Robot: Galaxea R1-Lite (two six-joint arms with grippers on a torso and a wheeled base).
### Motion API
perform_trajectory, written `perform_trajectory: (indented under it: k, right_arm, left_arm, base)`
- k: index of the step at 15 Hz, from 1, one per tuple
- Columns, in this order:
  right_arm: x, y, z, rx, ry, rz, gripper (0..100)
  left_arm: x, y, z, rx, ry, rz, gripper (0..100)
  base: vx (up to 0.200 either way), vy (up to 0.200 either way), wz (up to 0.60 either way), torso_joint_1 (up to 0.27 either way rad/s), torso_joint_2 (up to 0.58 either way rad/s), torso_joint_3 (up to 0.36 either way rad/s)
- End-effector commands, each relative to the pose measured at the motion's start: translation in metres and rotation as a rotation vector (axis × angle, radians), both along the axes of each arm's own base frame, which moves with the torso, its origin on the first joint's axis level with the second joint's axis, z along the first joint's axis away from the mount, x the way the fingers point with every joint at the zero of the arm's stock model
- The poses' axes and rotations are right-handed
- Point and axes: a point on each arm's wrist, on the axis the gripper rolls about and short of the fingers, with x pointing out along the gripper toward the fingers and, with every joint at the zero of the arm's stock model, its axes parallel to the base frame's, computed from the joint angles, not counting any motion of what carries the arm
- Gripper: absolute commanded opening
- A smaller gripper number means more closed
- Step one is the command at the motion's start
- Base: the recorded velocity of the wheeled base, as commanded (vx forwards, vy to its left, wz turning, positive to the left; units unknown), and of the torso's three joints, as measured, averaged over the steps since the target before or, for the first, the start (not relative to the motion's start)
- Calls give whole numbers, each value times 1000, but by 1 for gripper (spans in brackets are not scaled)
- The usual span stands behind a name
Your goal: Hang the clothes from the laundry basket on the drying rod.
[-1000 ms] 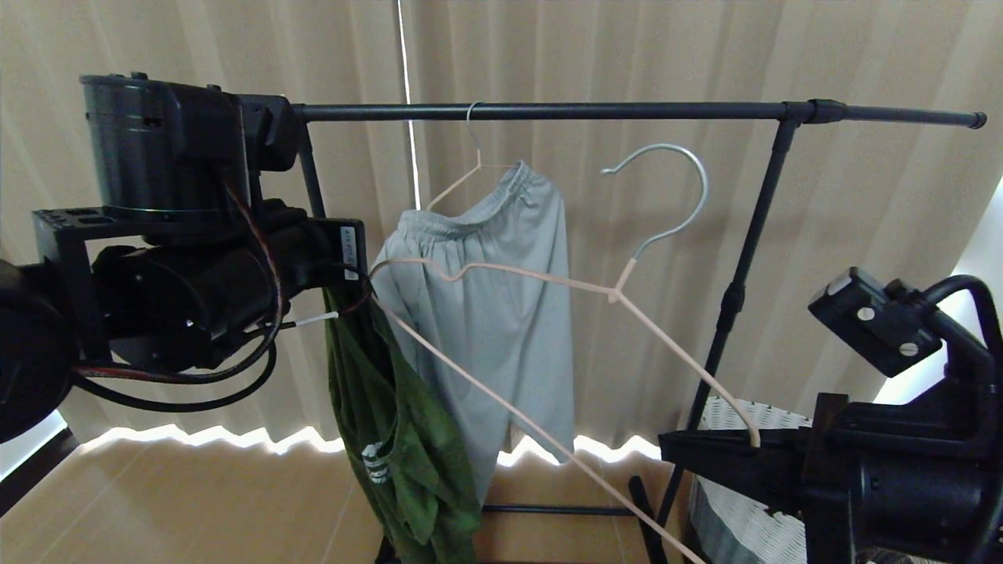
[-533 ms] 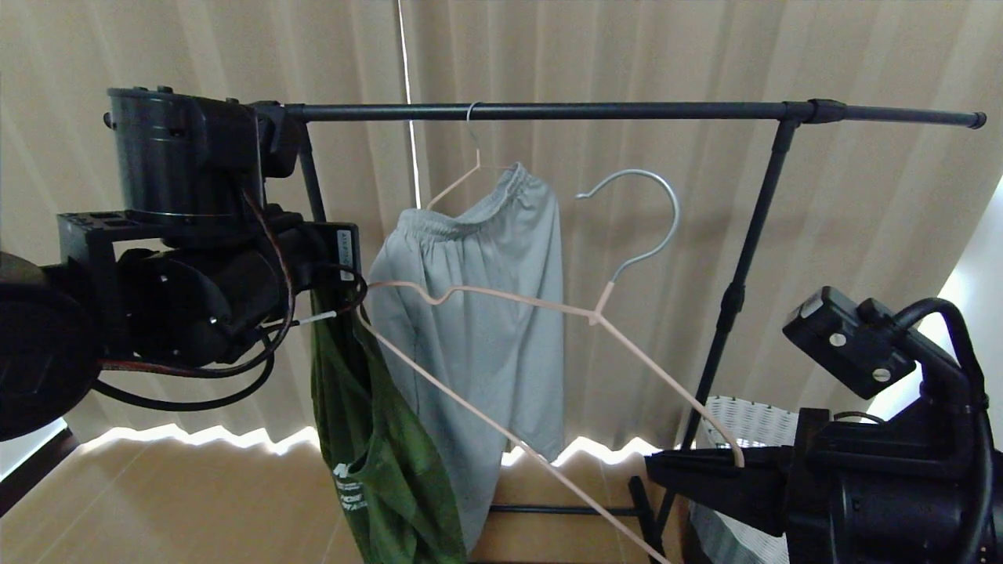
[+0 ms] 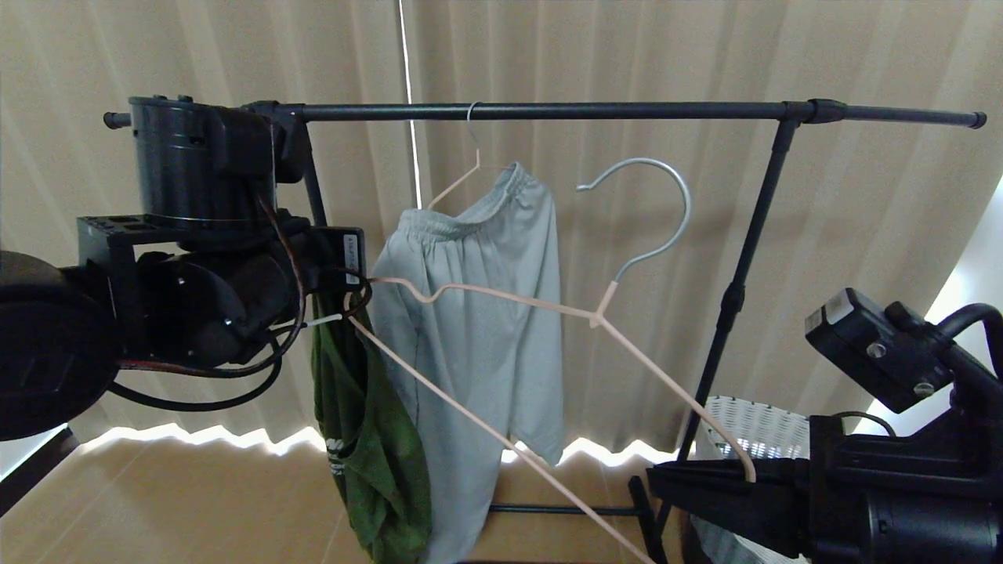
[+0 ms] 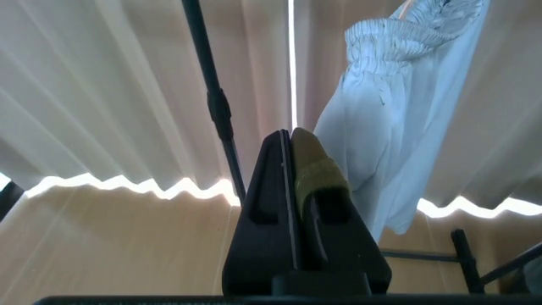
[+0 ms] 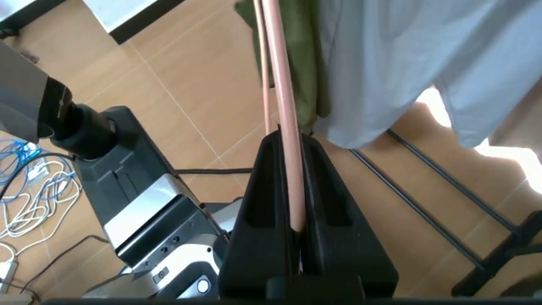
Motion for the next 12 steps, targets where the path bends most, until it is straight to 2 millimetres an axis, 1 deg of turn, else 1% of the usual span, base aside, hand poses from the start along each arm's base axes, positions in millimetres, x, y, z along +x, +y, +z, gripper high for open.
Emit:
perform_trajectory:
  k: [1, 6, 8, 10, 12]
  right_arm:
    - [0, 1, 0, 1, 0, 3, 0]
    - [2, 3, -1, -7, 4, 2, 0]
    - [7, 9, -1, 2, -4, -1, 0]
    - [18, 19, -5, 19, -20, -17, 0]
    - [25, 26, -8, 19, -20, -21, 0]
  left_arm:
    - [-2, -1, 0, -1, 0, -5, 0]
    - [-4, -6, 0, -4, -1, -26, 0]
    - [-9, -11, 1, -3, -2, -46, 0]
    - [-15, -13, 4, -7, -13, -60, 0]
    - [-20, -15, 5, -9, -15, -77, 0]
  base:
    - [0, 0, 0, 0, 0, 0]
    - [0, 0, 0, 0, 0, 0]
    - [0, 0, 0, 0, 0, 0]
    - [0, 0, 0, 0, 0, 0]
    - [0, 0, 0, 0, 0, 0]
